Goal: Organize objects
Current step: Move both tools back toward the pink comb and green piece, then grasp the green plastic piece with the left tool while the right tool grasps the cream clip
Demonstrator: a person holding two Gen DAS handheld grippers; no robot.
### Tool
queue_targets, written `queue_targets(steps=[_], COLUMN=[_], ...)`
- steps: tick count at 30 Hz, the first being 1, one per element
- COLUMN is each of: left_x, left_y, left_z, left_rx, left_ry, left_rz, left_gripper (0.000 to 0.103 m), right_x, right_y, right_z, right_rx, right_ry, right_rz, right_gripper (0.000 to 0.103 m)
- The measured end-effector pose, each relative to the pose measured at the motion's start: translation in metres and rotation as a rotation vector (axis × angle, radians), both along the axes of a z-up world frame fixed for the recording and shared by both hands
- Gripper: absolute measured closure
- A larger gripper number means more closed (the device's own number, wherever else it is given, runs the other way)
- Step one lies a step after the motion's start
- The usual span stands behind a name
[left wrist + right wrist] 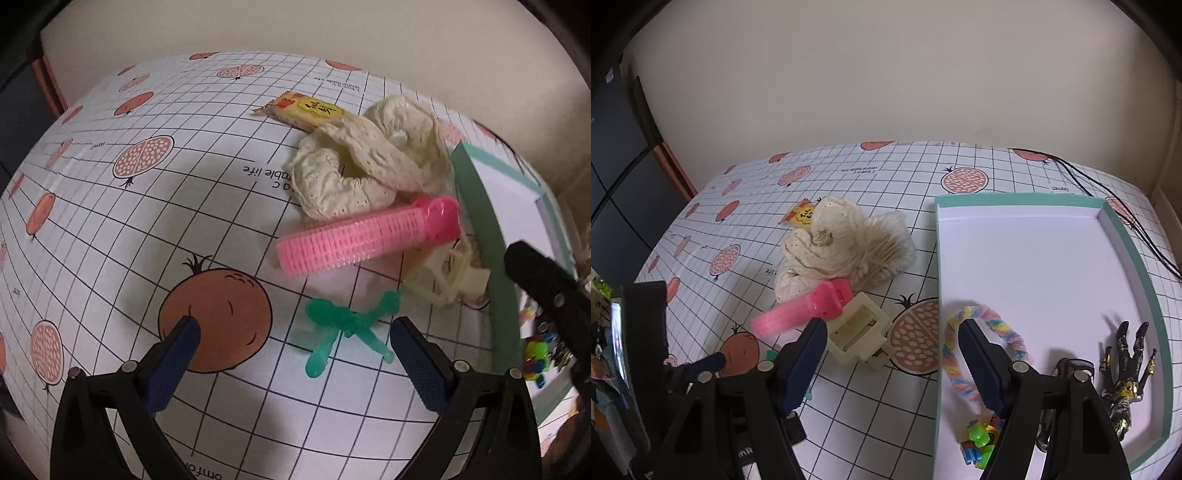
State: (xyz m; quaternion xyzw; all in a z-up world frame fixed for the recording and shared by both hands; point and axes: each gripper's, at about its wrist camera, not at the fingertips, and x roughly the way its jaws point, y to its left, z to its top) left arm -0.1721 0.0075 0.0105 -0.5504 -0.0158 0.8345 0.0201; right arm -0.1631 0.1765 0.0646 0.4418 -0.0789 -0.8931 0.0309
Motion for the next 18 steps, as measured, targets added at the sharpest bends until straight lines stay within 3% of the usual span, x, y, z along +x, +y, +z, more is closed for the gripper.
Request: queue_targets(steps=[8, 18], left_x=[-0.001, -0.004], left_y=[-0.018, -0.045], left_z=[0.002, 0.001], left_rx=[-0.046, -0.004], left_ry=[0.024, 0.047], left_rz=[0.088, 0.182], left_gripper=[0.001, 0.001], right_x=[-0.003, -0.010], right_y=[-0.009, -0.014], right_z=[-0.005, -0.014], right_rx=[-0.005, 0.002], right_ry=[-0.013, -0.041], right_rz=[0.020, 0.030], right_gripper=[0.026, 0.026])
